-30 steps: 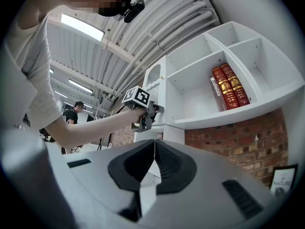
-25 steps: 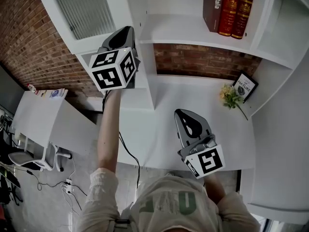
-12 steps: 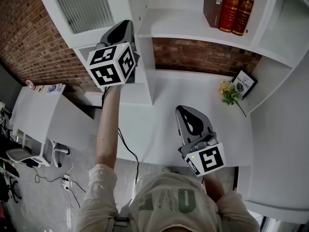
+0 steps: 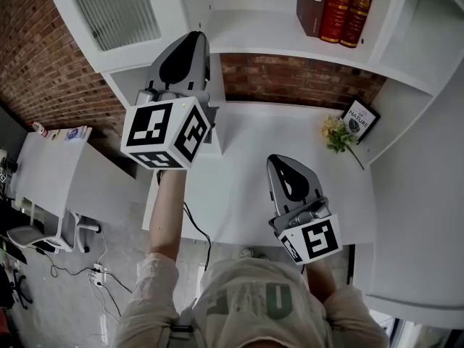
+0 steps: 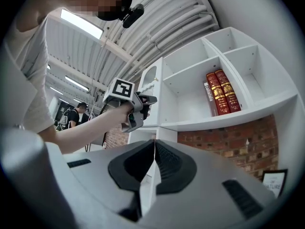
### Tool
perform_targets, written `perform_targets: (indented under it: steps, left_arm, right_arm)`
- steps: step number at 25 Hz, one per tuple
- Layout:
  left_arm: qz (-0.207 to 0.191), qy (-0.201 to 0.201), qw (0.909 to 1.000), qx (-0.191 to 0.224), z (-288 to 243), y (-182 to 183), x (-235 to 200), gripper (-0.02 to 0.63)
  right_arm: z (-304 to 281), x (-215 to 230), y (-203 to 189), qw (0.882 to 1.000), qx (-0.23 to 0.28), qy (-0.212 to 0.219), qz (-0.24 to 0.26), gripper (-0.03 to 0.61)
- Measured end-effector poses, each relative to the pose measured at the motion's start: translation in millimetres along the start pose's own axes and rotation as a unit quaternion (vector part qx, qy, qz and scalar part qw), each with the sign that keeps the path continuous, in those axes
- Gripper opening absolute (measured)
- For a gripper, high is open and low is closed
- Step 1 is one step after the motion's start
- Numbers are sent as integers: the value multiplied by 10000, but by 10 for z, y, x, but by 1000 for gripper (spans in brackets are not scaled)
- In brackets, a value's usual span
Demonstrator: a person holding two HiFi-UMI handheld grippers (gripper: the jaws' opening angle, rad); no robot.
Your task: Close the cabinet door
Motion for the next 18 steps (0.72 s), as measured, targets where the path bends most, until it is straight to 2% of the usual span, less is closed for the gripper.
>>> perform_targets:
  steps: [3,6,9,13,18]
  left_arm:
    - [220,-270,9990,294,234,58,333,32]
    - [319,-427,9979,374,492,-25,653,32]
    - [332,-494,9979,243,755,-223,947,28]
    - [619,-576,9964,14,957,-480,1227,26]
    - [408,-558,9975,-132,1154,-624,1457,26]
  right_arm:
    - [91,71,76,9997,37,-215,104,17]
    - [205,168,139,9985,43,-495,209,17]
    - [328,262,205,9964,40,-792,312,17]
    - [484,380,283,9925,53,-1150,408,17]
    - [648,474,311,9879,23,-1486,453,17]
Point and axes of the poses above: the fingertips, and each gripper's own axes: z backward along the fingers, x to its right, y out of its top, the point moved 8 cm from there along z, backward along the fingers, and after that the axes turned 6 degrees about x, right-handed, at the moved point
